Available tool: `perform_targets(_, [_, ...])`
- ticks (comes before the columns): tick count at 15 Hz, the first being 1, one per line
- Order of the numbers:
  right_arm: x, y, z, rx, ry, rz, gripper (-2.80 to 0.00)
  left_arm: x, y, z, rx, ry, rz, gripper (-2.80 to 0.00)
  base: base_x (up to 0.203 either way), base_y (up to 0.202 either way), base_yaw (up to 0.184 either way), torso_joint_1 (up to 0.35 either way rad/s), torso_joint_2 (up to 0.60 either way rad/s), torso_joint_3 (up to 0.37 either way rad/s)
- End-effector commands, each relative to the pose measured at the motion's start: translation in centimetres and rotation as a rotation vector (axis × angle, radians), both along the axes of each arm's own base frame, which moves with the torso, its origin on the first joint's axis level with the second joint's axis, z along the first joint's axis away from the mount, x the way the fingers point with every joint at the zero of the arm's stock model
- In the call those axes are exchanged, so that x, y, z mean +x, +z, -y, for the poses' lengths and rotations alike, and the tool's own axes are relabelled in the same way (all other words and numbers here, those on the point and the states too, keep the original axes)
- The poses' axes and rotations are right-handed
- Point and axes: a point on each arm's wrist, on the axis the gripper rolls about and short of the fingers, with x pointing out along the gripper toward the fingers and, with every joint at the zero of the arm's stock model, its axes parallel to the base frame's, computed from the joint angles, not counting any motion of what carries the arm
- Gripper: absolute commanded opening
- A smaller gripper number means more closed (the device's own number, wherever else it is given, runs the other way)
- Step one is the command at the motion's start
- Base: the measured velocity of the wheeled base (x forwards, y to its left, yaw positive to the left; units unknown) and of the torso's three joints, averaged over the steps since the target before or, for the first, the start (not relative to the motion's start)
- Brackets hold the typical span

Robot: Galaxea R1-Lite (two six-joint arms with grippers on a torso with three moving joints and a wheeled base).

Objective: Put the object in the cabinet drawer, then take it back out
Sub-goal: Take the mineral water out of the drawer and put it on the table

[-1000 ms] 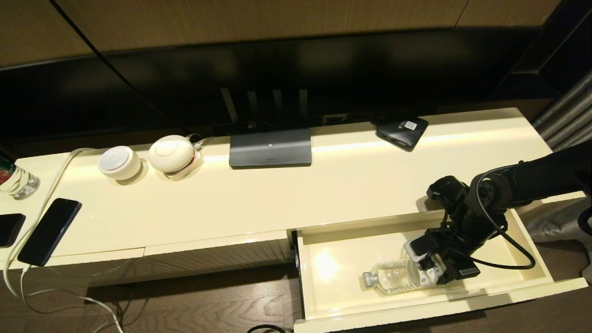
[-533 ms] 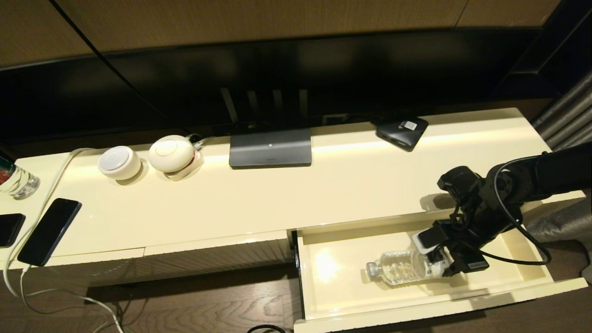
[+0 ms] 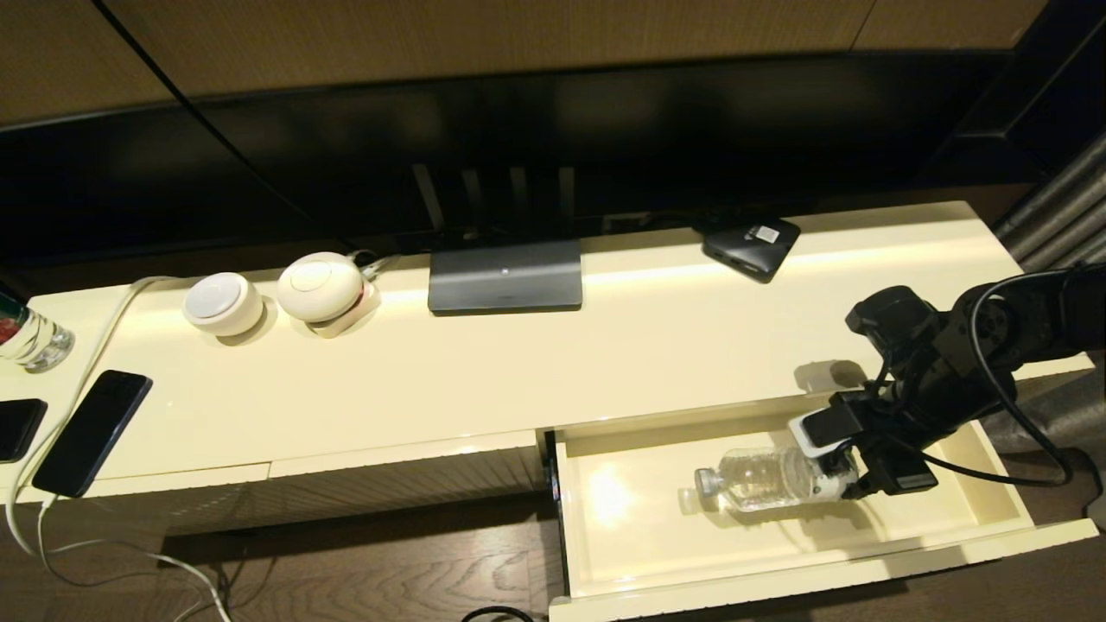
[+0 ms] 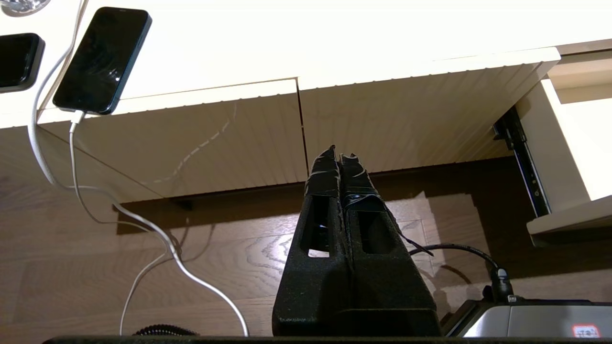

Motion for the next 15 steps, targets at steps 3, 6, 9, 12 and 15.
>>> perform_targets(3, [-2.3, 3.4, 0.4, 0.012, 0.000, 0.089, -2.80, 0.0, -0.1, 0.0, 0.000, 0.002, -0.004, -2.80, 0.000, 0.000, 0.000, 0.000, 0.00, 0.000])
perform_targets(6, [-3.4, 4.7, 0.5, 0.032, -0.011, 0.122, -2.80, 0.0, -0.1, 0.0, 0.000, 0.000, -0.004, -2.80, 0.000, 0.000, 0.000, 0.000, 0.00, 0.000])
perform_targets(9, [-4.9, 6.1, 0.6, 0.100, -0.055, 0.152, -2.80, 0.0, -0.1, 0.0, 0.000, 0.000, -0.004, -2.80, 0.000, 0.000, 0.000, 0.000, 0.00, 0.000])
perform_targets(12, [-7.2, 7.3, 0.7, 0.186, -0.090, 0.172, -2.80, 0.0, -0.1, 0.0, 0.000, 0.000, -0.004, -2.80, 0.000, 0.000, 0.000, 0.000, 0.00, 0.000])
perform_targets(15, [-8.4, 8.5, 0.7, 0.309, -0.191, 0.191, -2.80, 0.0, -0.1, 0.0, 0.000, 0.000, -0.004, -2.80, 0.000, 0.000, 0.000, 0.000, 0.00, 0.000])
